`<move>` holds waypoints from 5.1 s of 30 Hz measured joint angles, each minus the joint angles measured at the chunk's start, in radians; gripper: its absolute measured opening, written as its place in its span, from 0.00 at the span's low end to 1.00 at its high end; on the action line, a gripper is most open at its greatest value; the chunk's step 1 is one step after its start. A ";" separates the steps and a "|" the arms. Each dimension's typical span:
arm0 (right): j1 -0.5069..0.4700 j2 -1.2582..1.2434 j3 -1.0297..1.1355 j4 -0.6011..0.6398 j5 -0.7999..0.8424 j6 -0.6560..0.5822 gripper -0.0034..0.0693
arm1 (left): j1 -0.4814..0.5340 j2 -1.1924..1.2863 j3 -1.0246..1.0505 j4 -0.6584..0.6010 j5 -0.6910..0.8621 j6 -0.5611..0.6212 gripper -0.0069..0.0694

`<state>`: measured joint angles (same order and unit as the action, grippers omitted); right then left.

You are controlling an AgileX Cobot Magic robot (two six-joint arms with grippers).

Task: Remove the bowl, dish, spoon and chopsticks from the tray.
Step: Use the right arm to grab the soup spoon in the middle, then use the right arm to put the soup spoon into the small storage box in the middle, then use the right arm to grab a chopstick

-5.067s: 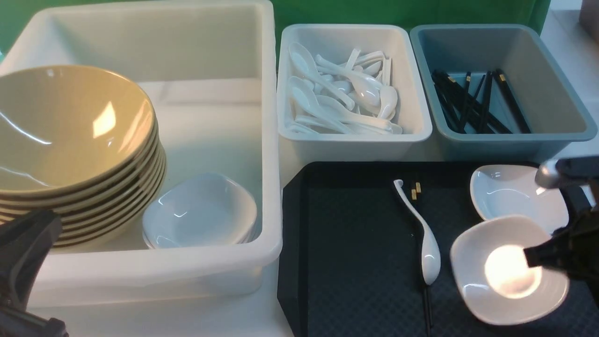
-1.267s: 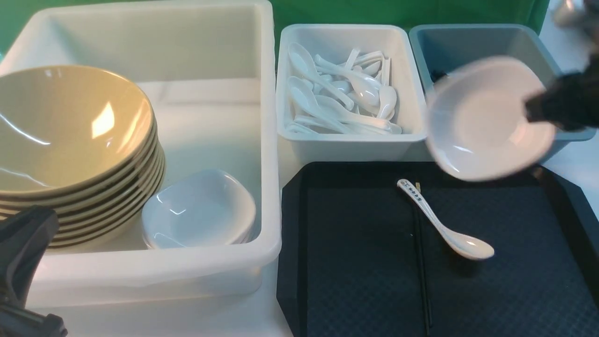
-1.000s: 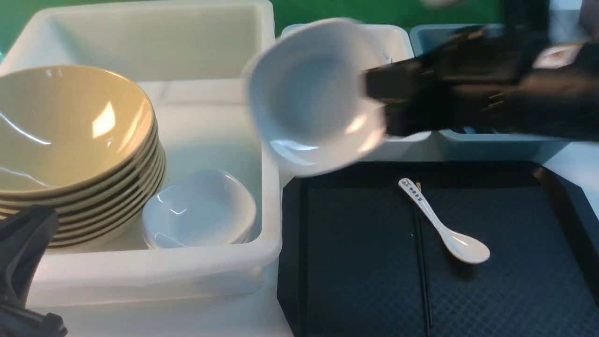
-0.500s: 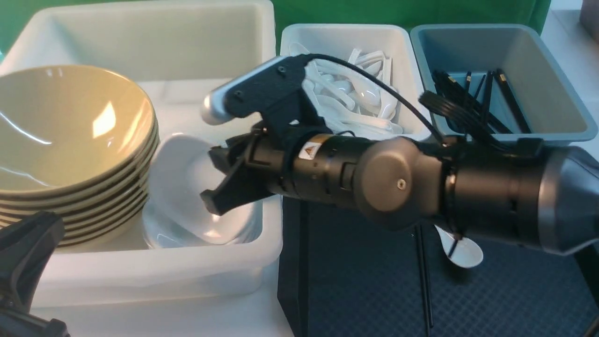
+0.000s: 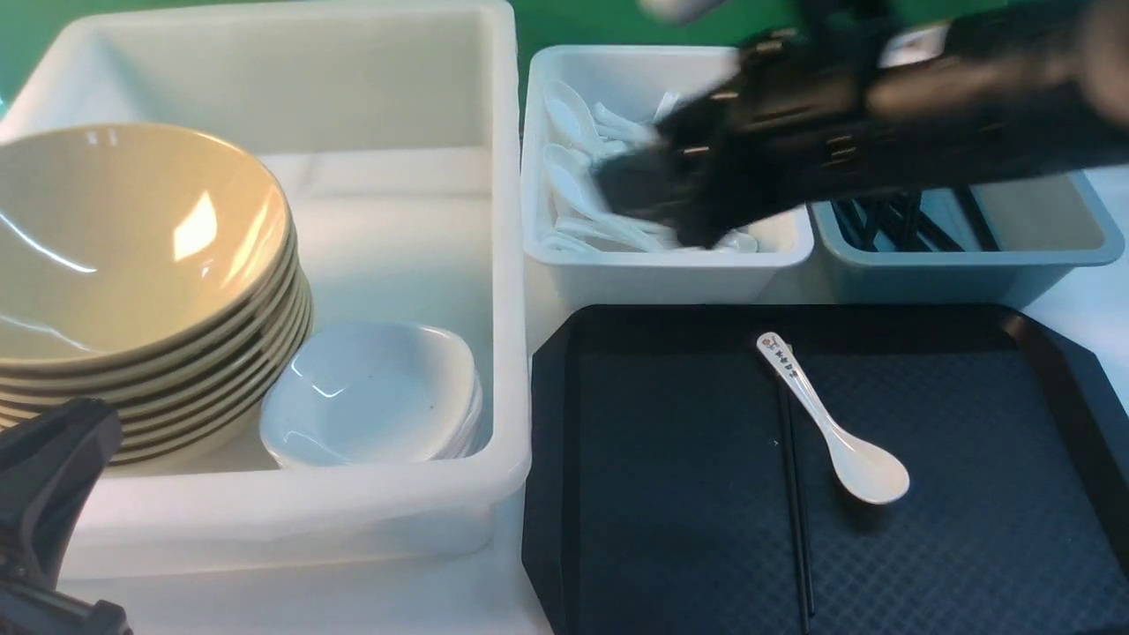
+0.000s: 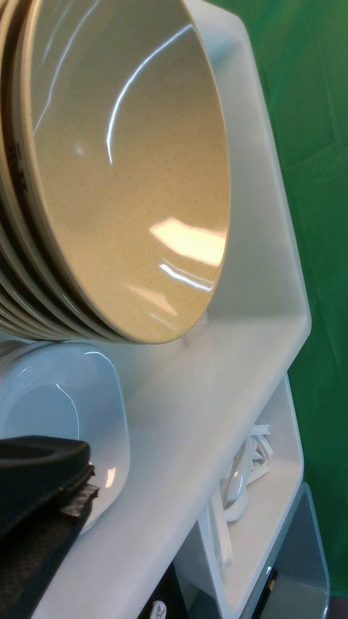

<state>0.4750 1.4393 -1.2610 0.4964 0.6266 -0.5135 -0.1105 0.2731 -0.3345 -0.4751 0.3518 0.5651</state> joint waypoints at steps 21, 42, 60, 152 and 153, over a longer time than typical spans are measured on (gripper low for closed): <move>-0.181 0.366 0.211 -0.323 0.097 0.203 0.60 | 0.000 0.000 0.046 0.000 -0.061 -0.001 0.08; -0.128 0.022 0.078 -0.170 -0.420 0.089 0.27 | 0.000 0.000 0.050 -0.010 -0.101 -0.001 0.08; -0.197 0.348 -0.297 -0.177 0.044 0.245 0.77 | 0.000 0.000 0.050 -0.010 -0.071 -0.001 0.08; -0.137 0.414 0.076 -0.391 0.277 0.208 0.14 | 0.000 0.000 0.050 -0.017 -0.079 -0.001 0.08; -0.134 0.380 0.076 -0.386 0.296 0.202 0.14 | 0.000 0.000 0.050 -0.017 -0.079 -0.001 0.08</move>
<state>0.3409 1.8195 -1.1846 0.1099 0.9222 -0.3118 -0.1105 0.2731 -0.2844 -0.4918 0.2724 0.5642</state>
